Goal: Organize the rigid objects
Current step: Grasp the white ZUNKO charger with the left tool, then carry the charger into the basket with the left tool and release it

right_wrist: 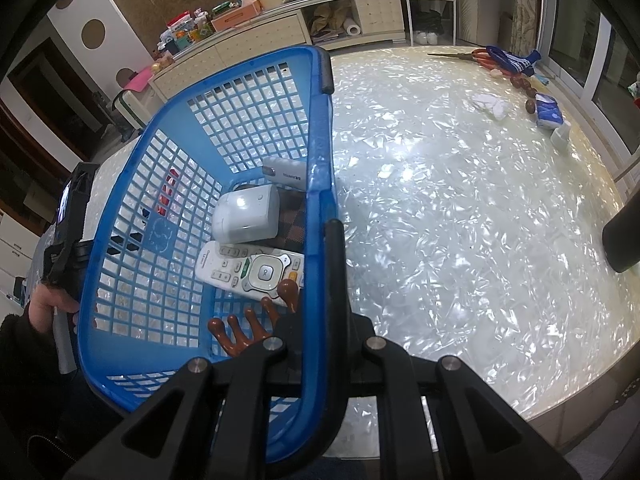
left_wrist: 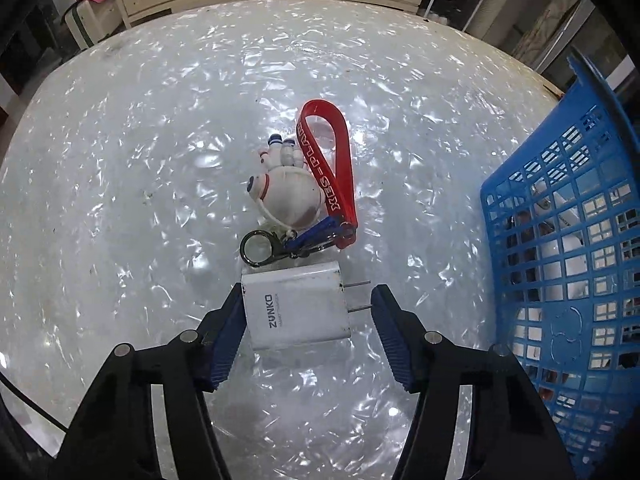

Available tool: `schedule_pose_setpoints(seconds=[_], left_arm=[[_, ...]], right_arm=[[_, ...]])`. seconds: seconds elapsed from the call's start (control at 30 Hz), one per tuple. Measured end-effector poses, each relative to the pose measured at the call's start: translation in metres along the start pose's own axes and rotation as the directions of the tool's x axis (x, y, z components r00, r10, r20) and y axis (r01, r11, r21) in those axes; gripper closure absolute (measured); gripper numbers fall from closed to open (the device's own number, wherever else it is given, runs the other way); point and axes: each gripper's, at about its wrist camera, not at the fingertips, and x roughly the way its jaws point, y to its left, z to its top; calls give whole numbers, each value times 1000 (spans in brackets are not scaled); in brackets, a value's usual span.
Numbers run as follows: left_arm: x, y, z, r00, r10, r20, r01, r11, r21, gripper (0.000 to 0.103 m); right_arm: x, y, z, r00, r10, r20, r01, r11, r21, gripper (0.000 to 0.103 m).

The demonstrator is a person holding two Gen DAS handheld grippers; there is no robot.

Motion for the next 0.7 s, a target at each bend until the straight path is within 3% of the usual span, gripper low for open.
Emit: schedule_pose_setpoints(seconds=[0.13,0.4,0.7], left_arm=[[-11,2,-9,999,20,38,-21,999,36,37],[-45,12,-17,992,-31,121,18,995,100,37],[-100,15,-23,966,-122,226,71,973,222,37]], right_arm=[[0,0,0,1000,-5,-3,5,1000,5,93],[0,2,0,999,-33,-10,33,999,4,93],[0,4,1,998,-59,-21,59,998,-1,93]])
